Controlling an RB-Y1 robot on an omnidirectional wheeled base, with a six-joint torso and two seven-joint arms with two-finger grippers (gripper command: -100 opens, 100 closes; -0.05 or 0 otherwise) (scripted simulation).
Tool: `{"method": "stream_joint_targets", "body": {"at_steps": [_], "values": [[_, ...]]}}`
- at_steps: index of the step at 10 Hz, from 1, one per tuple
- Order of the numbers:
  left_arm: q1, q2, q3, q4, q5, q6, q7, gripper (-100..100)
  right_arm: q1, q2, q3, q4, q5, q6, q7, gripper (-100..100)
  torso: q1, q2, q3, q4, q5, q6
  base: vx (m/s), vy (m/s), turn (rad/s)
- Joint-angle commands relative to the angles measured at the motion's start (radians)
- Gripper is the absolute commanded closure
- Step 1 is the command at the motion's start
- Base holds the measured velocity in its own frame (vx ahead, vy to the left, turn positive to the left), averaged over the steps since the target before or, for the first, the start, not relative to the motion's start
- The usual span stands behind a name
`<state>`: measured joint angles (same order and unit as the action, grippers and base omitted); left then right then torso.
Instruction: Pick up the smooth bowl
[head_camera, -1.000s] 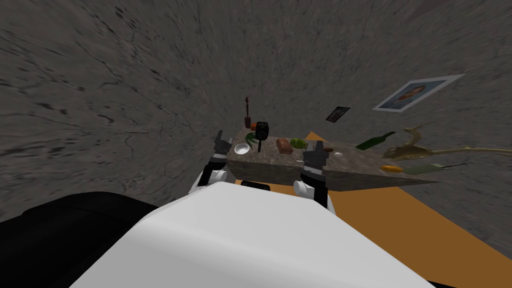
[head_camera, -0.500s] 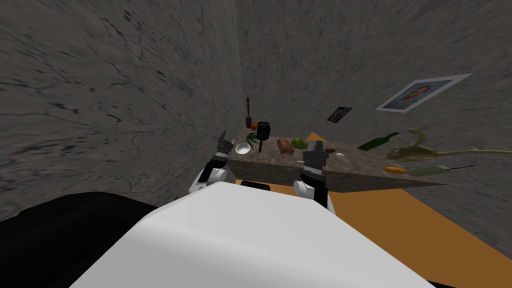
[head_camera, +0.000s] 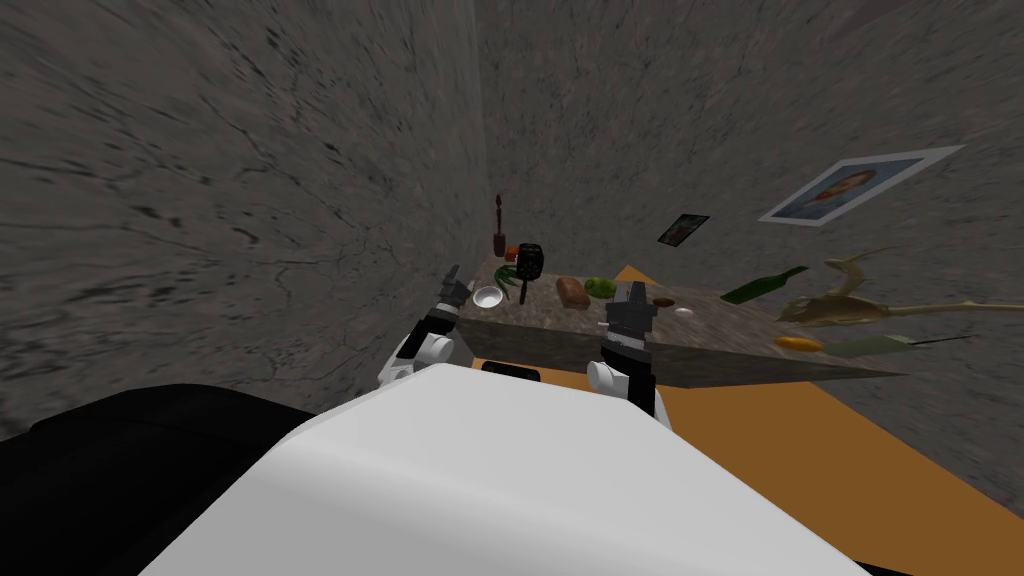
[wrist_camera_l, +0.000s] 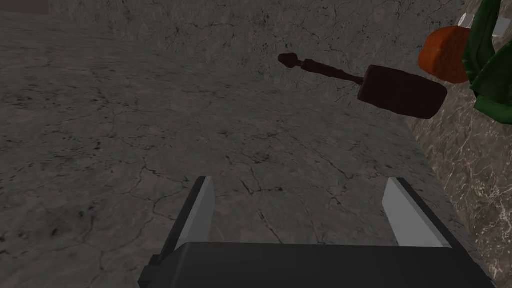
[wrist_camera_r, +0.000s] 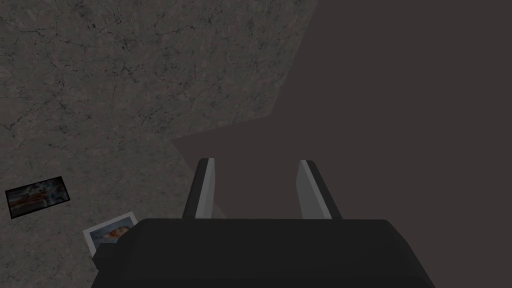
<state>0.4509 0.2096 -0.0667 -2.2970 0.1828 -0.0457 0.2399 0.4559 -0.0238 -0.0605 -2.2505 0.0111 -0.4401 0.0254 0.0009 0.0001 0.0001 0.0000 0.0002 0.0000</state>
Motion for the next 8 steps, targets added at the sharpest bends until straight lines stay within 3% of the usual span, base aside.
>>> {"method": "stream_joint_targets", "body": {"at_steps": [1, 8], "values": [[-0.001, 0.007, -0.001, -0.005, 0.008, 0.036, 0.008, -100, 0.000, 0.000, 0.000, 0.000, 0.000, 0.000, 0.000, 0, 0.000, 0.000, 0.000, 0.000, 0.000, 0.000, -0.001, 0.010, 0.012], [-0.041, 0.052, -0.015, -0.015, 0.065, 0.224, 0.057, -100, 0.000, 0.000, 0.000, 0.000, 0.000, 0.000, 0.000, 0, 0.000, 0.000, 0.000, 0.000, 0.000, 0.000, -0.001, 0.009, 0.017]]}}
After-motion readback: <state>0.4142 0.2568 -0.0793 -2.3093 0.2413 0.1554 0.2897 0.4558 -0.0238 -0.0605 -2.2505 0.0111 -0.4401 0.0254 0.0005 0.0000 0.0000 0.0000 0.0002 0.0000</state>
